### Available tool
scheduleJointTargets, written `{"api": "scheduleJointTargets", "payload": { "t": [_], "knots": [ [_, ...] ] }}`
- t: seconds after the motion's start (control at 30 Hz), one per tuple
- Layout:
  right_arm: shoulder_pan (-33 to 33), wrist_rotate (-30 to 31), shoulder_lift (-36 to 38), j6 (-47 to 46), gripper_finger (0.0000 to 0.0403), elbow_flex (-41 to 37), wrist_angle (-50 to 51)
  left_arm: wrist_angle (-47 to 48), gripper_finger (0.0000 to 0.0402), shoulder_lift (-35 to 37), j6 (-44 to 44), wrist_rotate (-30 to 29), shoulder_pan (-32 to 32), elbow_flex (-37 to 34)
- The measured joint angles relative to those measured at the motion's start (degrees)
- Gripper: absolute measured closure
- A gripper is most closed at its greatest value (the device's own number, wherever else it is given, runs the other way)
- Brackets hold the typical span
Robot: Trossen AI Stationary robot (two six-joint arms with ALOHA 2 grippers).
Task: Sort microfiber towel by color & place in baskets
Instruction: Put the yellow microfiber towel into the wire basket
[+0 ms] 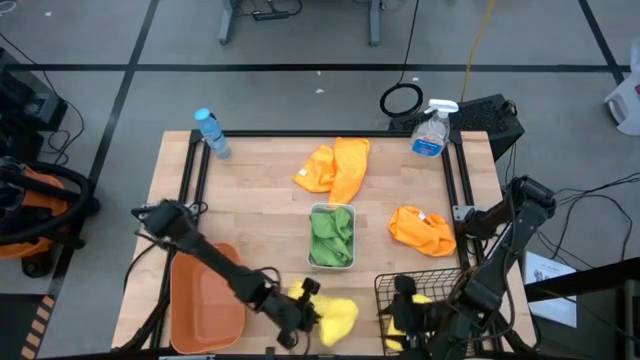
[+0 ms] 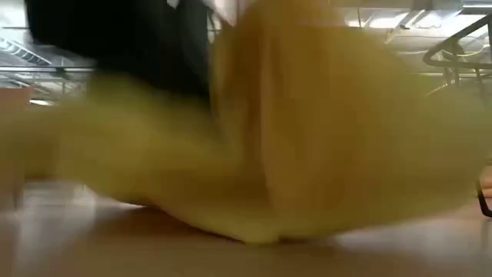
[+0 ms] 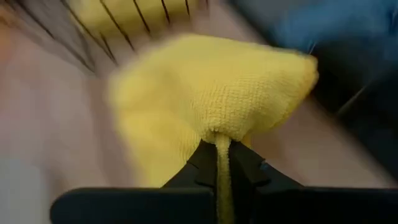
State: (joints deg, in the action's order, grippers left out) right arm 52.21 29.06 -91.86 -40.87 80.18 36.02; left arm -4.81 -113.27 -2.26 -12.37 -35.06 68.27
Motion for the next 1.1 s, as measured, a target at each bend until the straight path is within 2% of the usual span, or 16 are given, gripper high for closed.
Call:
{"api": "scheduleJointTargets", "payload": {
  "t": [0.1,0.3,0.43,0.6,0.77,0.87,1.0,1.1],
  "knots": [
    [-0.2,2.1,-1.9,8.8,0.0193,0.0,-5.0,2.0,0.0388,5.2,-3.5,-4.6,-1.3,0.3],
    [-2.7,2.6,-7.3,20.4,0.019,0.0,-15.3,2.7,0.0386,11.5,-9.5,-5.6,-2.3,0.3],
    [-5.5,2.8,-10.6,23.1,0.0181,0.0,-19.9,3.2,0.0384,12.5,-13.9,-5.7,-2.2,0.2],
    [-9.0,5.5,-13.8,23.6,0.0156,0.0,-19.3,2.5,0.0383,12.8,-19.3,-5.8,-2.2,0.2],
    [-12.5,1.7,-16.1,24.9,0.0115,0.0,-22.6,1.7,0.0382,12.7,-20.9,-7.2,-2.1,0.2],
    [-14.4,-2.7,-17.7,27.2,0.01,0.0,-25.4,-0.9,0.0382,12.7,-23.9,-7.3,-2.2,0.2],
    [-16.3,-7.7,-19.5,32.1,0.0101,0.0,-30.4,-2.9,0.0382,12.8,-27.1,-7.4,-2.3,0.3],
    [-16.9,-8.1,-19.7,34.5,0.0122,0.0,-33.0,-3.7,0.0382,12.8,-28.1,-7.4,-2.2,0.3]
  ]
}}
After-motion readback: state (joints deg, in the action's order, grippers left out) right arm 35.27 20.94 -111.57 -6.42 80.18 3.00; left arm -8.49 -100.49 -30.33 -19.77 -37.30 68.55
